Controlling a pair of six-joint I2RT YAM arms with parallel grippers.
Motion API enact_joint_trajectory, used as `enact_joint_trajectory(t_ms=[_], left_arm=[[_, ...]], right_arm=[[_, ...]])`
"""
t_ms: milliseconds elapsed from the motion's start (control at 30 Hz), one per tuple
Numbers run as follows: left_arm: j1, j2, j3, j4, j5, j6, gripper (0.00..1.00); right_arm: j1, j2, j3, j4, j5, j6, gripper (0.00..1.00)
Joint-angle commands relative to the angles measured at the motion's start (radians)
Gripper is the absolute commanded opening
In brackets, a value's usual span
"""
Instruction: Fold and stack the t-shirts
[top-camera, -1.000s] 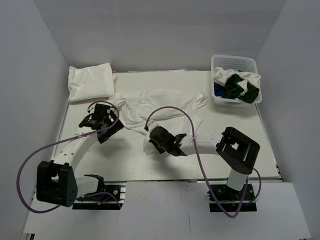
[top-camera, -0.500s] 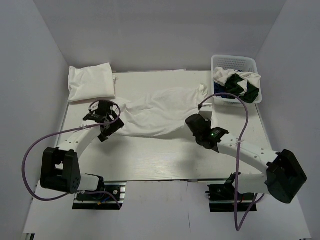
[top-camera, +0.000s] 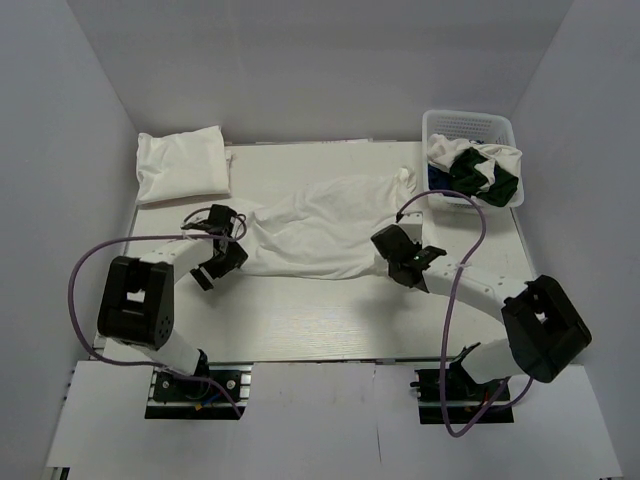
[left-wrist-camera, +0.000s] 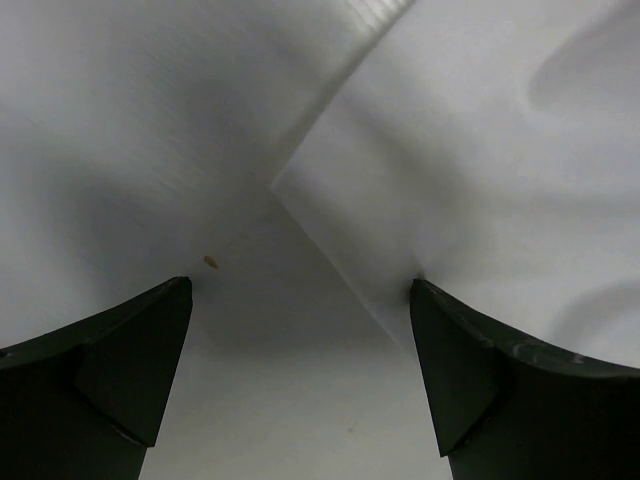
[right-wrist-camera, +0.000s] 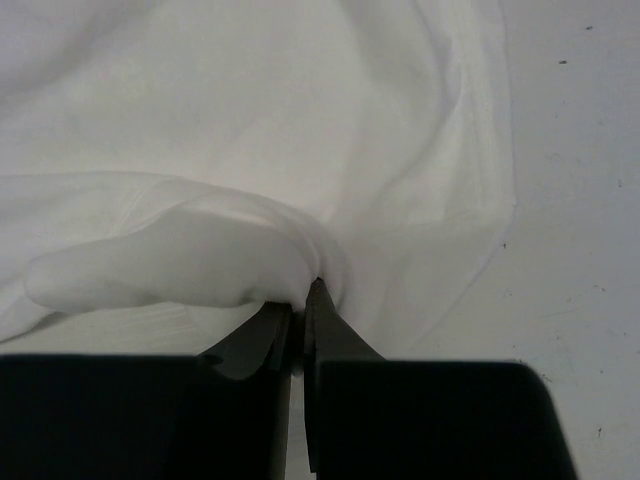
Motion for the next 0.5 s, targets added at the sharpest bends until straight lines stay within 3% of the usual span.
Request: enact_joint_trajectory(t_ms=[0, 200, 333, 400, 433, 467], left_arm=[[0.013, 0.059, 0.101, -0.04, -0.18, -0.075, 0.99], [0.013, 0.159, 0.146, -0.01, -0.145, -0.061, 0.98], [0.013, 0.251, 0.172, 0.087, -0.064, -0.013, 0.82], [0.013, 0.318, 0.207, 0.096, -0.017, 0.019, 0.46], [0.013, 0.341, 0.261, 0.081, 0.003, 0.019, 0.0], [0.013, 0.377, 0.292, 0.067, 0.014, 0.028, 0.0]], right_arm=[[-0.015, -0.063, -0.006, 0.05, -0.001, -0.012, 0.0], [-0.024, -0.075, -0.003, 0.041, -0.002, -0.013, 0.0], [-0.027, -0.081, 0.006, 0.049, -0.018, -0.024, 0.0], [-0.027, -0.101, 0.003, 0.052, -0.018, -0.032, 0.0], [-0.03, -0.121, 0.001, 0.062, -0.012, -0.039, 0.0], [-0.029, -0.126, 0.003, 0.065, -0.01, -0.046, 0.0]])
